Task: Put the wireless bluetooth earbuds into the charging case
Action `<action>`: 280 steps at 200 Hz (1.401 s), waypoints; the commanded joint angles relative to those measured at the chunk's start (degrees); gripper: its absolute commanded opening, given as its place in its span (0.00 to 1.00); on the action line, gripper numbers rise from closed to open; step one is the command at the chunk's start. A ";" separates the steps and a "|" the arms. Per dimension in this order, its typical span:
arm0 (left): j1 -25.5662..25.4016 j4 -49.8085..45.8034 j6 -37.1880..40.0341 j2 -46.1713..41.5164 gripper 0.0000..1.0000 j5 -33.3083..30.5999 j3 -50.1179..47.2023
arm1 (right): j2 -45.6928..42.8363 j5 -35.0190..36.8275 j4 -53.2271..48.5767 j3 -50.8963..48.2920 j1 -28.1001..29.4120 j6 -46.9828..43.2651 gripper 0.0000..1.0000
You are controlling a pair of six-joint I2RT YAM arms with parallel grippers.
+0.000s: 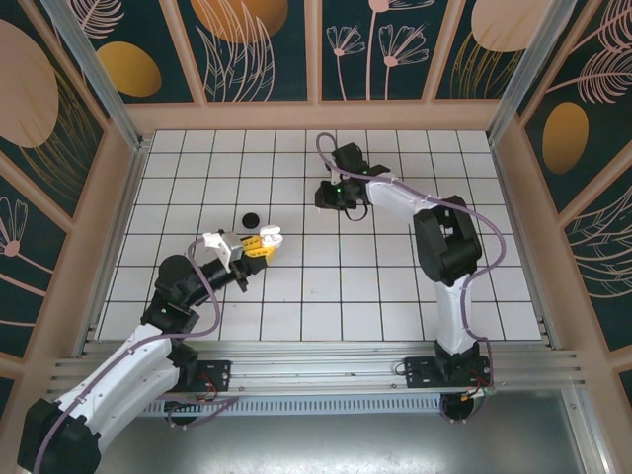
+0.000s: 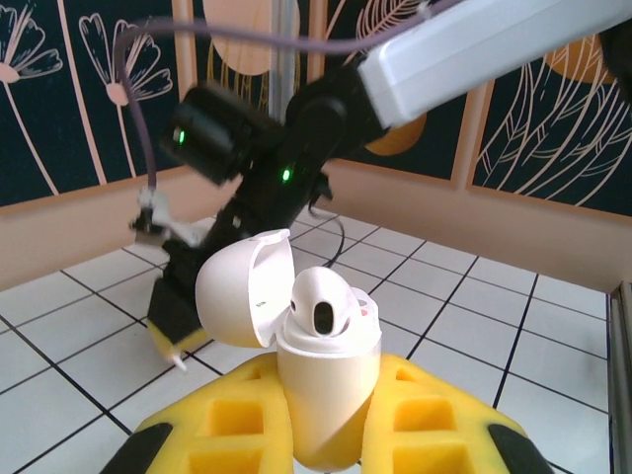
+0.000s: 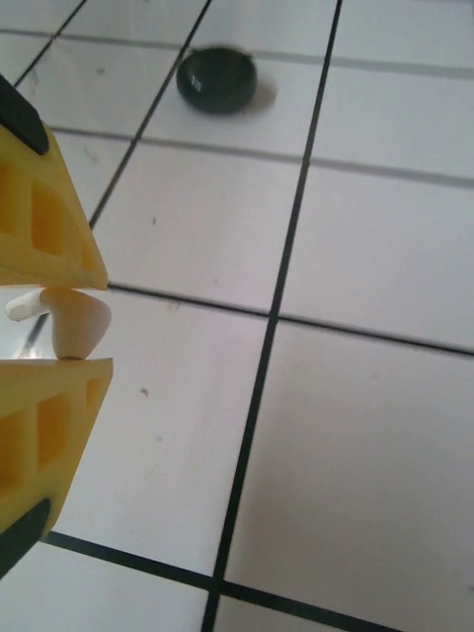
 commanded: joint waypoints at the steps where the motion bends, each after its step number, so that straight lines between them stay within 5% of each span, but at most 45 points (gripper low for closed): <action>1: -0.09 3.13 0.05 1.51 0.00 -0.42 1.16 | -6.71 4.62 -0.44 -1.10 0.79 -0.05 0.22; 103: -0.09 7.40 -5.35 14.97 0.00 -2.70 8.17 | -25.88 22.83 2.46 -7.41 8.87 -0.74 0.23; 198: -1.21 21.83 -6.96 20.89 0.00 -5.40 9.00 | -39.71 22.71 14.91 -15.80 15.76 2.76 0.23; 280: -1.41 24.91 -7.63 20.55 0.00 -4.56 8.55 | -42.67 22.89 26.66 -22.04 22.99 2.57 0.23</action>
